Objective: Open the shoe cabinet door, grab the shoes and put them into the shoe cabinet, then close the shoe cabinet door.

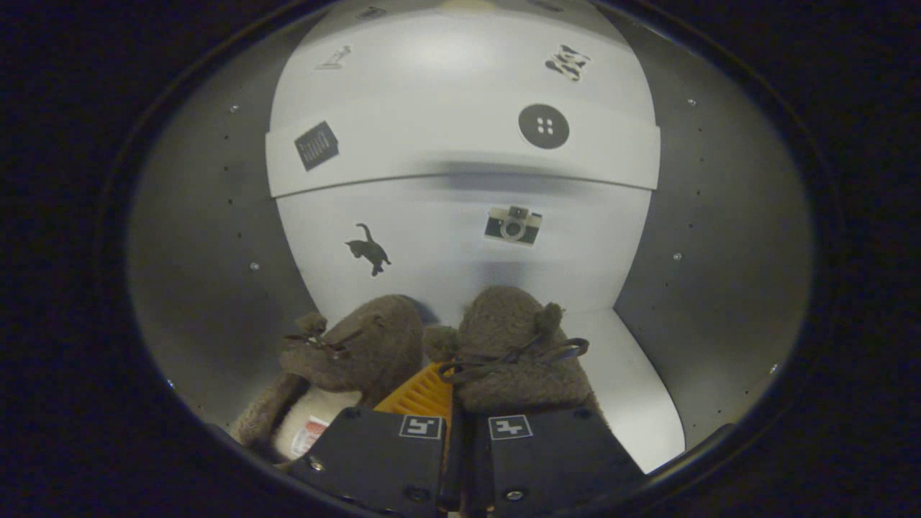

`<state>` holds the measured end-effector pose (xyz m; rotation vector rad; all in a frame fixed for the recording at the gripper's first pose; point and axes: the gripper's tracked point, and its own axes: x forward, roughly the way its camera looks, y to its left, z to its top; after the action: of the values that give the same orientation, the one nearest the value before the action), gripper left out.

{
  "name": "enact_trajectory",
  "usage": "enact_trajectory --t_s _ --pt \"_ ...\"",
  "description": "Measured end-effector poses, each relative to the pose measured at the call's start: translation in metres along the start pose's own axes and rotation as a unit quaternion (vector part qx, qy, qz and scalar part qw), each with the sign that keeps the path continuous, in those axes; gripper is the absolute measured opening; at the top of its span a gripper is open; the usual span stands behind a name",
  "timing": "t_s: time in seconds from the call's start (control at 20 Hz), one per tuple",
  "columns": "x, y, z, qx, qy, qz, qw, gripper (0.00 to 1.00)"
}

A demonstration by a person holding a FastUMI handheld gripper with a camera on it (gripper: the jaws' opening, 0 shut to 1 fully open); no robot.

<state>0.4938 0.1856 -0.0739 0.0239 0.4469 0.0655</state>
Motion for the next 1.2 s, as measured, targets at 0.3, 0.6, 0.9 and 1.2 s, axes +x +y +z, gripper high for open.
enact_trajectory --t_s 0.3,0.6,0.9,1.2 --pt "-0.017 0.005 0.002 0.004 -0.004 0.001 1.000 0.36" --pt "-0.078 0.003 -0.005 -0.001 -0.050 0.015 0.999 0.73" --pt "-0.195 0.012 -0.011 -0.043 -0.143 0.036 0.988 0.76" --pt "-0.342 0.026 -0.045 -0.068 -0.207 0.084 0.972 1.00"
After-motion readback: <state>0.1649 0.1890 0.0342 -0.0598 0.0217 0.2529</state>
